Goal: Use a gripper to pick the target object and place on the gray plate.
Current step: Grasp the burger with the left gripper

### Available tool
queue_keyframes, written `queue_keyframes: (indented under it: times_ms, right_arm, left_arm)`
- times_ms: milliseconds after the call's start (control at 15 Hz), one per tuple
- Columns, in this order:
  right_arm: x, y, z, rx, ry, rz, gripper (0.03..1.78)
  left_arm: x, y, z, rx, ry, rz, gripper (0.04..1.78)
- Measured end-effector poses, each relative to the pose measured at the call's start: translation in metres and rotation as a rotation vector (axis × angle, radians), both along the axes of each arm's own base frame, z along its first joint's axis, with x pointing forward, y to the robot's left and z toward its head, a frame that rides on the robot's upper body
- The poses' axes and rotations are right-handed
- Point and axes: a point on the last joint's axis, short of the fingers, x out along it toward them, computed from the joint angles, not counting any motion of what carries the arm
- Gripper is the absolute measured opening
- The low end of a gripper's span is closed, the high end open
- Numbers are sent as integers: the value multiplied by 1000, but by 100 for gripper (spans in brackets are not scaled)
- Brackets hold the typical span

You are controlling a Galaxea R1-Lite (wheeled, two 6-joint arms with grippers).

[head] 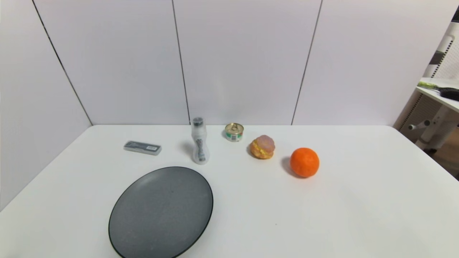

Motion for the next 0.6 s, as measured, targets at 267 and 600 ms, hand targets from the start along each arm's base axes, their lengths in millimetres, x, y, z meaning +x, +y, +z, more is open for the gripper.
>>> queue_keyframes:
  times_ms: [267,600]
  right_arm:
    - [0,0,0,0,0,0,171]
    - [0,0,0,0,0,0,171]
  left_arm:
    - [25,-2,61,115,50,-96,169]
    - [89,-9,107,275,150,-337,169]
